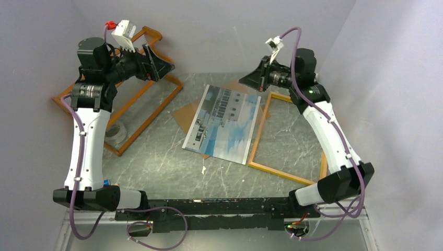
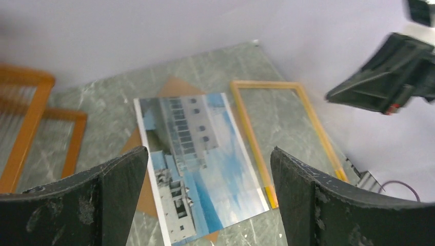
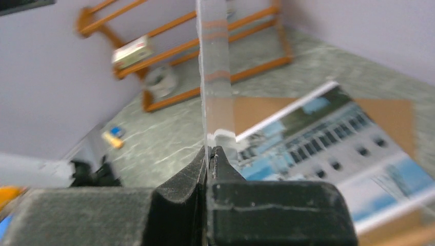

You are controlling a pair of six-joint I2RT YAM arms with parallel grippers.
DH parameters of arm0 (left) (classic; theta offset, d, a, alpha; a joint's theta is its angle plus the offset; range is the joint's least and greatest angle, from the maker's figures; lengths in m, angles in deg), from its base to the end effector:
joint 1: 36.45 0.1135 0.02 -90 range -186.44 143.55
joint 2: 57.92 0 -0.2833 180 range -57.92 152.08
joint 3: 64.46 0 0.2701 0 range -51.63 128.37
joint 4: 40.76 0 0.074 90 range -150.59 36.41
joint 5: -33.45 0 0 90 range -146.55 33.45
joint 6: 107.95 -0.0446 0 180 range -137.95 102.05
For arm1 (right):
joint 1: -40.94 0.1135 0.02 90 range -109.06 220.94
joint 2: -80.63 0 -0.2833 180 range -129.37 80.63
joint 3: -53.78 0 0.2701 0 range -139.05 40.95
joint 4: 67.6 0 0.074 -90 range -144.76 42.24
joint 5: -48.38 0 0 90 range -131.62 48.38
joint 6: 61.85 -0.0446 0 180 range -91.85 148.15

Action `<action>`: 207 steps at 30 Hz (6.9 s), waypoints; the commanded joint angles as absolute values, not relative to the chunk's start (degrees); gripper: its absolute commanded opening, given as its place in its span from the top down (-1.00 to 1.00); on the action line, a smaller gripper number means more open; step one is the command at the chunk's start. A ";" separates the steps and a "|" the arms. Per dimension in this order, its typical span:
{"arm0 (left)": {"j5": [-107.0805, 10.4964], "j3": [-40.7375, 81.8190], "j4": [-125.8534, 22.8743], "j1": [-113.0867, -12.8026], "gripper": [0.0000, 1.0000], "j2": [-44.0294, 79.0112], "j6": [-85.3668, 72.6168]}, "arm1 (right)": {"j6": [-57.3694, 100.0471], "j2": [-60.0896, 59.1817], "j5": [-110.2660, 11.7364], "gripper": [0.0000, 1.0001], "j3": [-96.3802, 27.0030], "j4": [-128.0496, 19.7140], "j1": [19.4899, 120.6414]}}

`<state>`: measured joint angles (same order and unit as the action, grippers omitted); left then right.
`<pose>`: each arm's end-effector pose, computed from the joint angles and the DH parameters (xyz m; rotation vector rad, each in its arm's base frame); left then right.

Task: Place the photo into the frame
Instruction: Move the photo frame to the center of the board, then place the photo frame item in the photo frame.

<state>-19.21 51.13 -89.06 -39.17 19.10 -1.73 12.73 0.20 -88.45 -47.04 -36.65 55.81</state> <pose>0.2738 -0.0401 0.5395 0.2821 1.7510 -0.8051 0.3095 0.1158 0.4678 -0.6096 1.7203 1.0906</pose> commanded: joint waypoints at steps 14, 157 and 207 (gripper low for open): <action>-28.76 44.64 -89.53 -57.73 -0.64 37.88 13.62 | 10.38 14.56 -12.15 1.00 -49.36 -19.30 54.83; -48.02 18.82 -77.07 -56.27 -0.56 38.30 15.29 | -23.80 8.72 -50.86 1.00 -37.27 -24.00 53.62; -22.82 23.84 -71.99 -53.76 -0.79 53.00 10.79 | -3.42 3.49 -72.19 0.96 0.10 -58.61 36.86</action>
